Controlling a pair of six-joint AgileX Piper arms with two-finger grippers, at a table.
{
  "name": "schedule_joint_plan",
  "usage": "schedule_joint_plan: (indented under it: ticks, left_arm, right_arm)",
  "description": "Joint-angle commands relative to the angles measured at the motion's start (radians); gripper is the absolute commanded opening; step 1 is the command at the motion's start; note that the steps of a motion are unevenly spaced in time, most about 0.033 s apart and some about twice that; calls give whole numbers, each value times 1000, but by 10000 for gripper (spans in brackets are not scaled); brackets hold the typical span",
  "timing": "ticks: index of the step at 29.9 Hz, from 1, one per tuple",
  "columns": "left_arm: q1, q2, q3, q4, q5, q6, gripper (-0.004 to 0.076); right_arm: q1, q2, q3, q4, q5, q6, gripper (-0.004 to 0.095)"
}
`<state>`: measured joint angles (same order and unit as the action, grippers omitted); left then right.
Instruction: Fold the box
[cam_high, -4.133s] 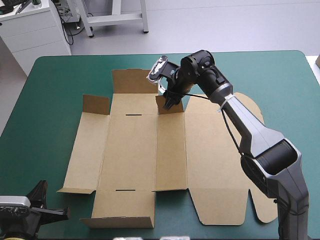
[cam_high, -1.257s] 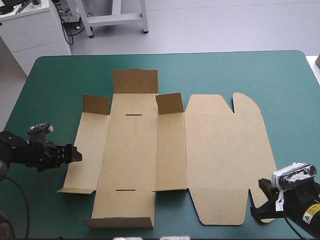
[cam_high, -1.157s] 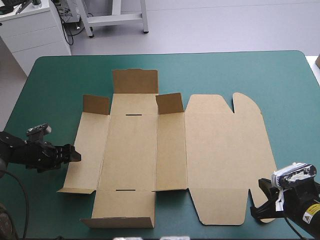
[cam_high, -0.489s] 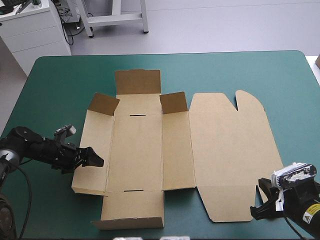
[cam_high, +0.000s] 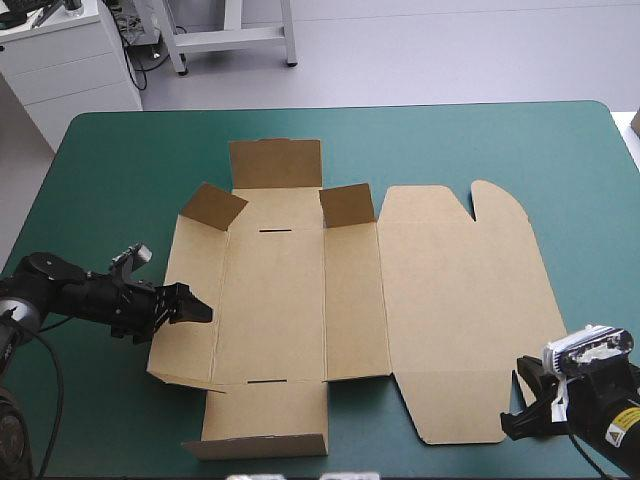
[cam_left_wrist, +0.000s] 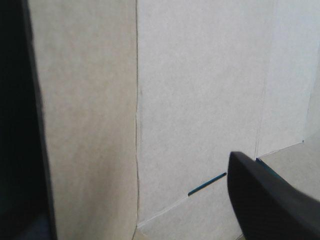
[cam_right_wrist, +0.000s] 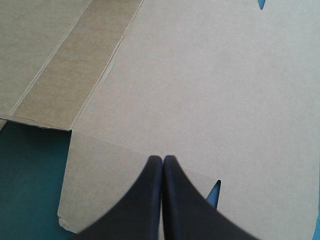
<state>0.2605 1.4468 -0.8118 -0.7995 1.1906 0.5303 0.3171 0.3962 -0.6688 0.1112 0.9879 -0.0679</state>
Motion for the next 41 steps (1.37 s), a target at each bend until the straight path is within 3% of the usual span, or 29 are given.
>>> schedule_joint_plan:
  ticks: [1,11,14,18,25,30,36,41]
  left_arm:
    - [-4,-26,-12,-61,115,-15,470]
    - [-4,-26,56,-86,99,-1,398]
    - [-4,-26,56,-86,99,-1,270]
    - [-4,-26,56,-67,99,0,-36]
    - [-4,-26,44,-62,114,21,-32]
    - [-4,-26,-78,9,114,-51,-32]
    - [-111,-22,-313,316,114,-217,-32]
    - [-325,-14,-539,666,111,-329,-32]
  right_arm:
    - [-3,9,-24,7,-64,-2,-23]
    - [-3,9,-24,7,-64,-2,-23]
    - [-3,9,-24,7,-64,-2,-23]
    - [-3,9,-24,7,-55,-2,-23]
    - [-3,9,-24,7,-5,-2,-23]
    - [-3,9,-24,7,3,-2,-23]
    - [-3,9,-24,7,3,-5,-23]
    - [-3,9,-24,7,5,-5,-23]
